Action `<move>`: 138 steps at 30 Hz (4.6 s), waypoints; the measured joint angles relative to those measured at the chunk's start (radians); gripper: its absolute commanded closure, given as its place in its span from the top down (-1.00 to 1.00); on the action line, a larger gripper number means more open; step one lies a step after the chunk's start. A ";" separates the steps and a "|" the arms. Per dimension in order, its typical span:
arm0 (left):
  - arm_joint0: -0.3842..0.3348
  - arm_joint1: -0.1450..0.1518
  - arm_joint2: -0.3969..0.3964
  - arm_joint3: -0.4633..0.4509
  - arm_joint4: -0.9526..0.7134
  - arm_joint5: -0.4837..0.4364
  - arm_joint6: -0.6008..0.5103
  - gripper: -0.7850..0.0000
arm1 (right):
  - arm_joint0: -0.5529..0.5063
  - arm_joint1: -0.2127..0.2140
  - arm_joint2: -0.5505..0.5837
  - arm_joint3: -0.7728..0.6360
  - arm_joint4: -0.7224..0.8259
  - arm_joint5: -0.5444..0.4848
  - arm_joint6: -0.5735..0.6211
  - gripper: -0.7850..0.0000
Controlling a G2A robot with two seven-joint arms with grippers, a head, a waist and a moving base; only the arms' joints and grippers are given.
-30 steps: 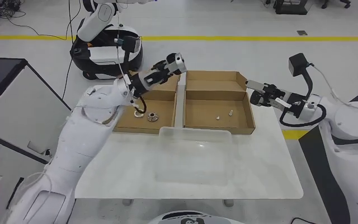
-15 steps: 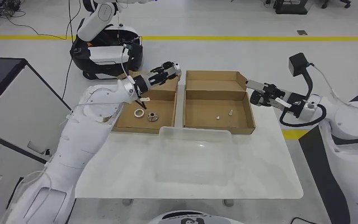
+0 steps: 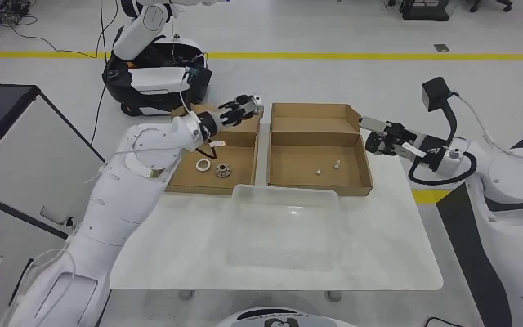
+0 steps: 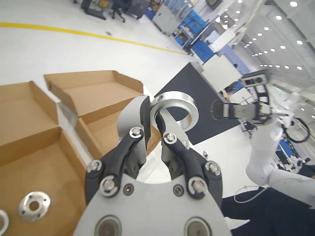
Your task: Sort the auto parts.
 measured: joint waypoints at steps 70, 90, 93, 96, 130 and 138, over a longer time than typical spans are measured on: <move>-0.183 -0.058 0.214 0.506 0.652 0.661 -0.426 -1.00 | 0.000 0.000 0.000 0.000 0.000 0.000 0.000 1.00; -0.151 -0.077 0.202 0.518 0.670 0.657 -0.438 -1.00 | 0.000 0.000 0.000 0.000 0.000 0.000 0.000 1.00; -0.156 -0.083 0.204 0.534 0.672 0.659 -0.438 -1.00 | 0.000 0.000 0.000 0.000 0.000 0.000 0.000 1.00; -0.159 -0.087 0.203 0.545 0.677 0.658 -0.438 -0.75 | 0.000 0.000 0.000 0.000 0.000 0.000 0.000 1.00; 0.081 -0.028 -0.103 0.003 0.660 0.581 -0.290 1.00 | 0.000 0.000 0.000 0.000 0.000 0.000 0.000 1.00; 0.221 -0.013 -0.210 -0.167 0.549 0.375 -0.167 1.00 | 0.000 0.000 0.000 0.000 0.000 0.000 0.000 1.00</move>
